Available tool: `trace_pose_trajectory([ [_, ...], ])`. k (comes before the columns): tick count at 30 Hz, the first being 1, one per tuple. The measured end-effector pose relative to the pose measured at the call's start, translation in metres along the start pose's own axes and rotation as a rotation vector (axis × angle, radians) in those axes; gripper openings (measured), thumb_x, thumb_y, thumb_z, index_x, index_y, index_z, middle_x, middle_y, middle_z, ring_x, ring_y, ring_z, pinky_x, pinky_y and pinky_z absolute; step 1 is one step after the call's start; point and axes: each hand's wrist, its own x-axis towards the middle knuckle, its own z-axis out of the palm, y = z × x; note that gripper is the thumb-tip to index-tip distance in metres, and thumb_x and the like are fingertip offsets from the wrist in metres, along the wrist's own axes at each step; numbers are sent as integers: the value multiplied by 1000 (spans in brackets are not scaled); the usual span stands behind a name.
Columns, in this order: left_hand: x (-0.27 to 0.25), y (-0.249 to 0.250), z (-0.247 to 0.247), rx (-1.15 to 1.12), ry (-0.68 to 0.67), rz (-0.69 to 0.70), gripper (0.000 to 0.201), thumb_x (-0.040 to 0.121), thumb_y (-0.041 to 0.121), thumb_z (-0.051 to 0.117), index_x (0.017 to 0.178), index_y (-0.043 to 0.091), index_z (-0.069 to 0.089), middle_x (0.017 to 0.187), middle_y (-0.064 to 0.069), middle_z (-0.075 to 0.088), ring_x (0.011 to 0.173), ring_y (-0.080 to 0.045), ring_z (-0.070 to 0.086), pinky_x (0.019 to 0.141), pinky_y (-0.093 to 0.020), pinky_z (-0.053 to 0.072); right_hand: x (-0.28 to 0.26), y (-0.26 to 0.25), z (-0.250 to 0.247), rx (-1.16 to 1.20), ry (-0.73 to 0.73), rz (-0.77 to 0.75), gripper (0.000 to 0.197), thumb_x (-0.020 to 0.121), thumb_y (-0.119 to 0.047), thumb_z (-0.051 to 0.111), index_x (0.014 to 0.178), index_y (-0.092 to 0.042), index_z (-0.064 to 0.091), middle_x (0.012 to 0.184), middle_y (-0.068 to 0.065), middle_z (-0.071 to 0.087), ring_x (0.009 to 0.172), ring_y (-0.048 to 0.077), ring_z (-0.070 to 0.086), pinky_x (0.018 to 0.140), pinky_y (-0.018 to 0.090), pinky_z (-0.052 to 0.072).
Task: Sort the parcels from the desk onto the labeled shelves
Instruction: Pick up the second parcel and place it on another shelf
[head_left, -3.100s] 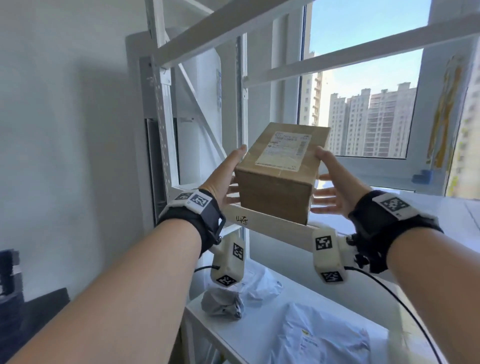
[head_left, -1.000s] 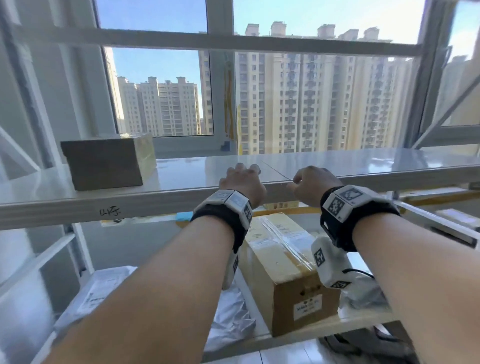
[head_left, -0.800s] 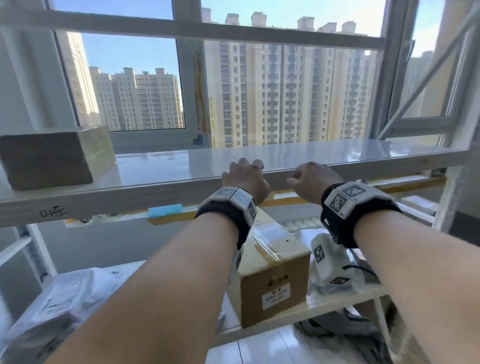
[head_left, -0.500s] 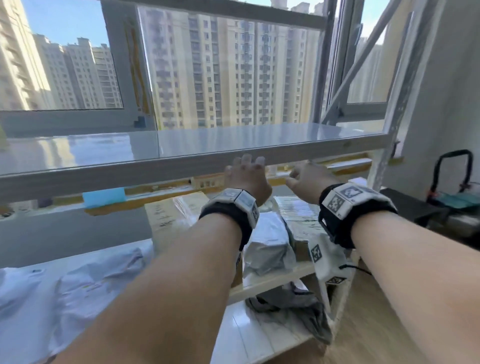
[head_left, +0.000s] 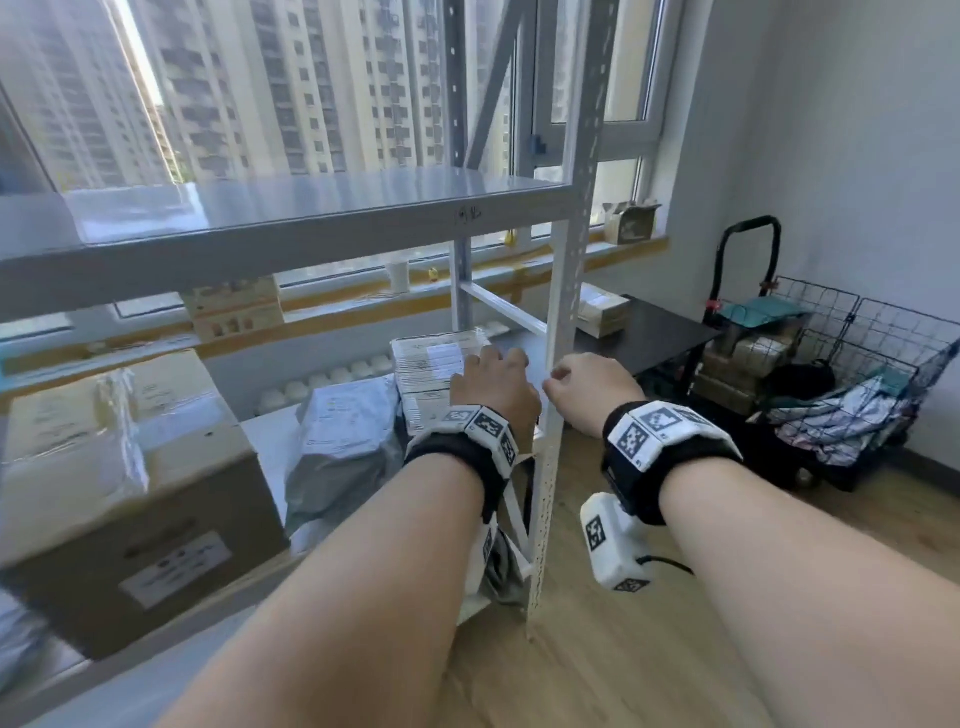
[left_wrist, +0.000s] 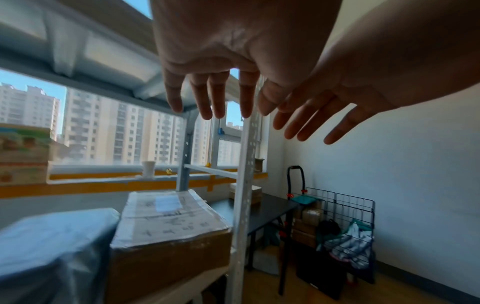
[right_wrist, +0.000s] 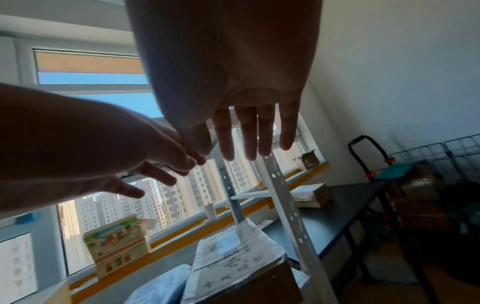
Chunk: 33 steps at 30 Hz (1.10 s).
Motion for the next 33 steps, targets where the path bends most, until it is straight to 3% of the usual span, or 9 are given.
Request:
trace_pose_trajectory([
  [6, 49, 40, 70, -98, -136, 0, 42, 97, 27, 42, 139, 23, 45, 141, -9, 44, 133, -30, 40, 104, -46, 40, 37, 85, 19, -6, -30, 115, 34, 97, -33, 49, 112, -13, 71, 121, 11, 70, 113, 31, 63, 92, 37, 52],
  [12, 132, 84, 122, -153, -179, 58, 41, 97, 26, 42, 137, 19, 48, 140, -11, 46, 131, -32, 43, 104, -44, 39, 103, 154, 16, 5, 13, 229, 32, 98, -29, 48, 114, -13, 71, 122, 10, 69, 113, 30, 63, 91, 37, 52],
  [18, 213, 115, 161, -225, -271, 41, 38, 97, 24, 40, 133, 17, 50, 136, -14, 48, 128, -34, 45, 103, -44, 40, 169, 200, 23, 32, 5, 346, 31, 98, -27, 47, 112, -13, 72, 115, 11, 72, 107, 31, 65, 78, 31, 46],
  [25, 273, 143, 214, -174, -359, 20, 38, 98, 25, 41, 134, 17, 48, 136, -13, 47, 127, -33, 43, 97, -43, 41, 223, 259, 34, 103, 2, 477, 30, 98, -27, 46, 107, -15, 72, 108, 10, 73, 95, 31, 63, 81, 34, 50],
  [30, 332, 174, 240, -162, -365, 16, 39, 98, 24, 38, 135, 17, 46, 137, -12, 47, 128, -32, 42, 100, -44, 41, 280, 307, 36, 173, 27, 491, 28, 97, -30, 47, 100, -17, 72, 102, 7, 73, 93, 30, 64, 79, 34, 52],
  [33, 373, 198, 256, -157, -368, -7, 39, 99, 24, 37, 136, 17, 45, 138, -11, 46, 130, -31, 41, 101, -43, 41, 320, 339, 33, 200, 23, 472, 27, 97, -29, 47, 99, -16, 71, 98, 7, 72, 89, 28, 62, 73, 31, 47],
])
